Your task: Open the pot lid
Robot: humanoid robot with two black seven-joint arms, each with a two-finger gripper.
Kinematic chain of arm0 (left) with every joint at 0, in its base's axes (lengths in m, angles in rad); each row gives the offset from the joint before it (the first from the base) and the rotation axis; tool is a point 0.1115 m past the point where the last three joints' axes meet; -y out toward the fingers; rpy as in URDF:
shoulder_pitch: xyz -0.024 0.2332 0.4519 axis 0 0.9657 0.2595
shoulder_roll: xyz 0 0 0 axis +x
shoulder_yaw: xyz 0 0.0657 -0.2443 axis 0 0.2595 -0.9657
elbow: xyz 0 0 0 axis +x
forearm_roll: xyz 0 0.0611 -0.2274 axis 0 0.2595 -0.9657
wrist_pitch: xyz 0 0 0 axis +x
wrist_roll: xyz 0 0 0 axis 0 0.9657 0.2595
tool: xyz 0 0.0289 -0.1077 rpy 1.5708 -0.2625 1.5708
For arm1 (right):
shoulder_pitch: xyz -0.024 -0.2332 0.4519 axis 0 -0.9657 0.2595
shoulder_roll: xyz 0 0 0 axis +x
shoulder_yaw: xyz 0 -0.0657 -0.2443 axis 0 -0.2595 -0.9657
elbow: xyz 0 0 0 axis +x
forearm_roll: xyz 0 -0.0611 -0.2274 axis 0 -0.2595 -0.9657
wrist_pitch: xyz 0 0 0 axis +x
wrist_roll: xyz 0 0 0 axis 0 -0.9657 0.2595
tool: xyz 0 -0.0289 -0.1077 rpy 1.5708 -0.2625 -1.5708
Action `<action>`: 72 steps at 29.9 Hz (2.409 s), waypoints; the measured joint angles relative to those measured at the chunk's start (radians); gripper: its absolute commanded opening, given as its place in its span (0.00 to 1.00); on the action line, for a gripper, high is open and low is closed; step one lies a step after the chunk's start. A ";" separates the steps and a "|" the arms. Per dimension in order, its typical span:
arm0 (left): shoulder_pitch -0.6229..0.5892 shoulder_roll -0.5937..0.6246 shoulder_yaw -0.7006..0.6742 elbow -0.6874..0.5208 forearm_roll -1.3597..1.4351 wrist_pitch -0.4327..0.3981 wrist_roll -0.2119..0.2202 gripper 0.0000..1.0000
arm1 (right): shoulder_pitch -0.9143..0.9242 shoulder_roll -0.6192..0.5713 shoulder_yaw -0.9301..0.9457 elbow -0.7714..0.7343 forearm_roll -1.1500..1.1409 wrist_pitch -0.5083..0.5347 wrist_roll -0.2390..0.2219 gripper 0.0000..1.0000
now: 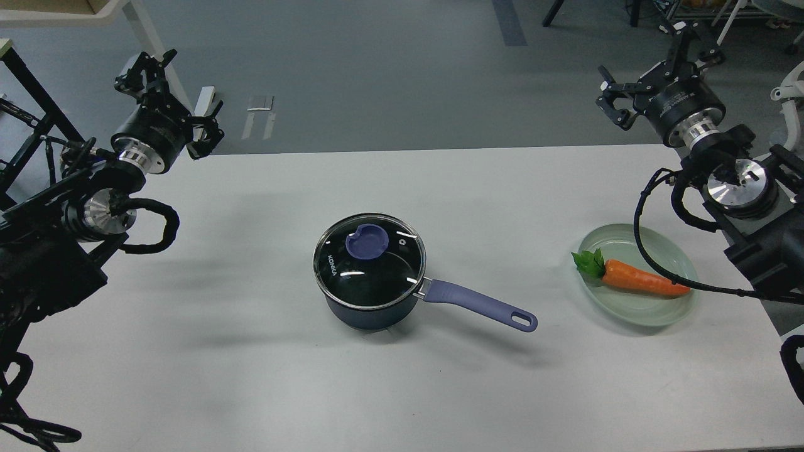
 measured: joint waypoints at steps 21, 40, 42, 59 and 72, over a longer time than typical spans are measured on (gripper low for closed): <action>0.006 0.068 0.003 -0.017 0.073 -0.063 0.041 0.99 | 0.333 -0.348 -0.642 0.763 -1.061 -0.116 0.003 0.97; 0.004 0.089 0.002 -0.052 0.213 -0.017 0.035 0.99 | 0.440 -0.129 -0.968 0.842 -1.808 -0.116 0.021 0.85; 0.004 0.096 0.002 -0.052 0.213 -0.021 0.034 0.99 | 0.437 -0.115 -0.973 0.838 -1.814 -0.116 0.035 0.81; -0.003 0.116 -0.001 -0.054 0.217 -0.023 0.031 0.99 | 0.472 -0.092 -1.016 0.825 -1.888 -0.110 0.043 0.31; -0.006 0.172 -0.001 -0.348 0.571 0.057 0.033 0.99 | 0.472 -0.095 -1.017 0.824 -1.886 -0.108 0.043 0.23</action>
